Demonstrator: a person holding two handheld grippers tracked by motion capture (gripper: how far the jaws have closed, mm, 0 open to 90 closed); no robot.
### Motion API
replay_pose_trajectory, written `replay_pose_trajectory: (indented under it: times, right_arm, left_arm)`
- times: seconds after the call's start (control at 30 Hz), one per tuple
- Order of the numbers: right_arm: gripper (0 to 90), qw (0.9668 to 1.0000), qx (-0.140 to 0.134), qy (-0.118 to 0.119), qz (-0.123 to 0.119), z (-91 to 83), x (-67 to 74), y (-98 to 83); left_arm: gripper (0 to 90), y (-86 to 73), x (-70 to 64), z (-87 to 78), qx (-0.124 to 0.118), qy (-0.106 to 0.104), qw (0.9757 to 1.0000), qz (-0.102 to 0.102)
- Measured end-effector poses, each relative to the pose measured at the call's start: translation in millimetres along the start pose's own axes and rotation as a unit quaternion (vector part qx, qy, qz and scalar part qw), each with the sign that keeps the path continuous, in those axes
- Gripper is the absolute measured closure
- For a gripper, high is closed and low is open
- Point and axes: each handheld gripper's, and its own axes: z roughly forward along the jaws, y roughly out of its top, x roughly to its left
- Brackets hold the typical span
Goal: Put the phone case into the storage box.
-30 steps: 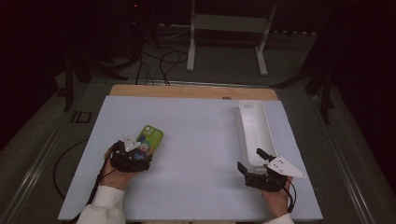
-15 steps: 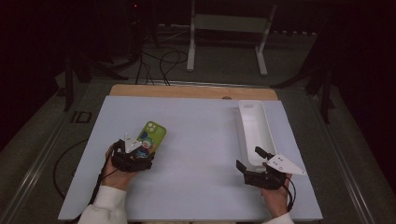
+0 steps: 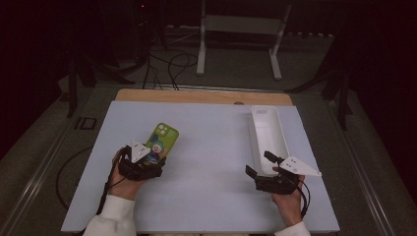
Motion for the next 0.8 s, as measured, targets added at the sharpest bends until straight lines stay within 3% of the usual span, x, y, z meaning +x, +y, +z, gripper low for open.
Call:
replay_pose_trajectory:
  times: [0.8]
  right_arm:
    - [9.2,0.9984,0.007,0.054,0.017,23.7,9.6,27.6]
  left_arm:
    - [16.0,23.3,-21.8,-6.0,-0.044,-0.023,0.998,0.038]
